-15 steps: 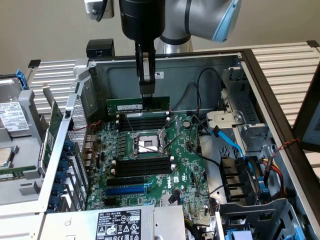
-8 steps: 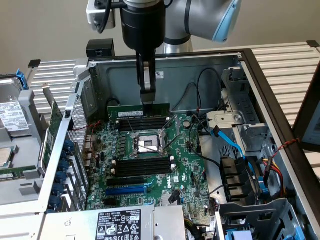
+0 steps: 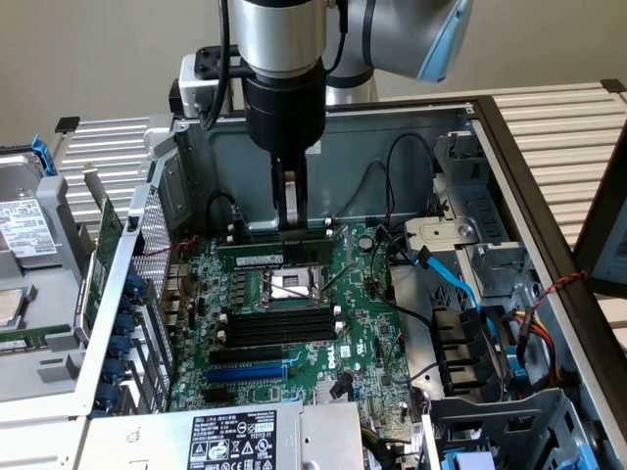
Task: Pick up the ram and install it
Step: 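Insert the ram into the slot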
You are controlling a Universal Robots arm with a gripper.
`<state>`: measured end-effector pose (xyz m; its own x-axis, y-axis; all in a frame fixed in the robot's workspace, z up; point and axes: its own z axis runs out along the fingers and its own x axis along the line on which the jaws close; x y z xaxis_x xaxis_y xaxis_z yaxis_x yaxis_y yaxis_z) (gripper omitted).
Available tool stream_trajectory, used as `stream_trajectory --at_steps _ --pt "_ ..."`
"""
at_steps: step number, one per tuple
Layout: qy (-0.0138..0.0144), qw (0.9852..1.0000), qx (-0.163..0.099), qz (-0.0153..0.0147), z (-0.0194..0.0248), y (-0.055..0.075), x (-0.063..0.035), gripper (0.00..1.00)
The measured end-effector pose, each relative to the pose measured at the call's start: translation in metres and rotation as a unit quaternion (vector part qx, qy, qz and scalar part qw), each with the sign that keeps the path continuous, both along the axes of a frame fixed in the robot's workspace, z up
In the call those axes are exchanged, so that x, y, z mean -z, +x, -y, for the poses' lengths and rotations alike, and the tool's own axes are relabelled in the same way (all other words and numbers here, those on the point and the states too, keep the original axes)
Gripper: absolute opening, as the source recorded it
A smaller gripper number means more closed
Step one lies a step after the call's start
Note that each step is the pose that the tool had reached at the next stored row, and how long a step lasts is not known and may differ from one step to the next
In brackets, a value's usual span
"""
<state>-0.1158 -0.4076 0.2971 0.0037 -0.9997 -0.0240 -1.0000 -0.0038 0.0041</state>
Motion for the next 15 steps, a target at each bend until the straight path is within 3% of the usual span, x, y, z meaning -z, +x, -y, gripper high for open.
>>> stream_trajectory --at_steps 1,3,15 --pt "-0.0041 1.0000 0.000 0.0000 0.0000 0.000 0.0025 0.14" --pt "-0.0063 1.0000 0.000 0.0000 0.0000 0.000 0.0048 0.14" --pt "-0.0073 1.0000 0.001 0.0001 0.0000 0.001 0.0259 0.14"
